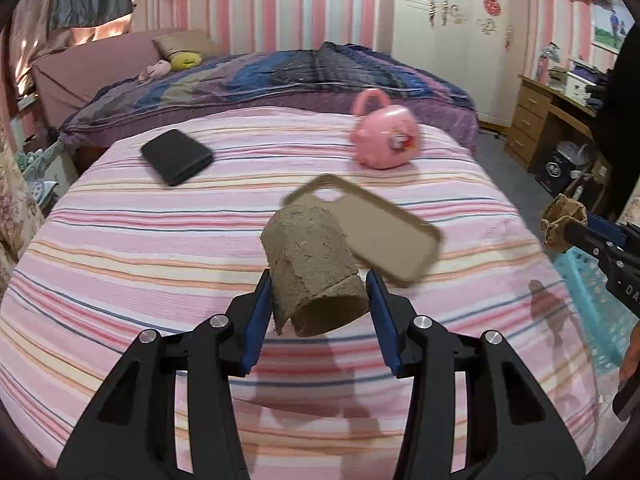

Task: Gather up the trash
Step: 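Carry the cardboard tube and brown cloth over the blue basket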

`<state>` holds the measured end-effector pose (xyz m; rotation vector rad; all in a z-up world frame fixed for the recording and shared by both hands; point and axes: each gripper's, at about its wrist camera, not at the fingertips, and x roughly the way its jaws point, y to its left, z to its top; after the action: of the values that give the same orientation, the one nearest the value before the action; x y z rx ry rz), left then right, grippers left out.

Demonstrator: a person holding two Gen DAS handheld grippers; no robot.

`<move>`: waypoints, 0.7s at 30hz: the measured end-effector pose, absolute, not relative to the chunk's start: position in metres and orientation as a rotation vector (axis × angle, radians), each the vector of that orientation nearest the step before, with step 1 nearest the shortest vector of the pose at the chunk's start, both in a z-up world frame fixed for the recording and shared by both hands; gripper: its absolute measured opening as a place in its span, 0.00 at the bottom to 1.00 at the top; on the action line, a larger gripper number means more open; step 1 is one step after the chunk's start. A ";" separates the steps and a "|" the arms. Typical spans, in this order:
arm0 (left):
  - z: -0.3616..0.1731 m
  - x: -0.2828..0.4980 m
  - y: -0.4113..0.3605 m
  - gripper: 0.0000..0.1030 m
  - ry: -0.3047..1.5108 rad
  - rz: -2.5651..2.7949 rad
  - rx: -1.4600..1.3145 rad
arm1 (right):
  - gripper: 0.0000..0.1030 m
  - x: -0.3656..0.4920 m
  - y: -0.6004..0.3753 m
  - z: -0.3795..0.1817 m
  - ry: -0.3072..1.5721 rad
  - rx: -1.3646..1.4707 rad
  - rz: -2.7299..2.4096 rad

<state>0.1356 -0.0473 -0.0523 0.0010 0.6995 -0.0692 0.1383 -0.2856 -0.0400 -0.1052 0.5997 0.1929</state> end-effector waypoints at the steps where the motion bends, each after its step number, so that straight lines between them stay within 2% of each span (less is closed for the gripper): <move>1: -0.053 0.132 -0.055 0.44 0.694 -0.084 -0.002 | 0.33 0.133 -0.296 -0.040 0.599 -0.110 0.173; 9: -0.060 0.123 -0.117 0.44 0.701 -0.189 -0.003 | 0.33 0.110 -0.359 -0.038 0.609 -0.095 0.050; 21: -0.047 0.103 -0.252 0.44 0.658 -0.409 0.102 | 0.33 0.078 -0.470 -0.046 0.609 0.028 -0.165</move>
<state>0.1034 -0.2516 -0.0468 0.1019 0.6576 -0.4094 0.0781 -0.4700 -0.0456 0.0281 0.6086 -0.1652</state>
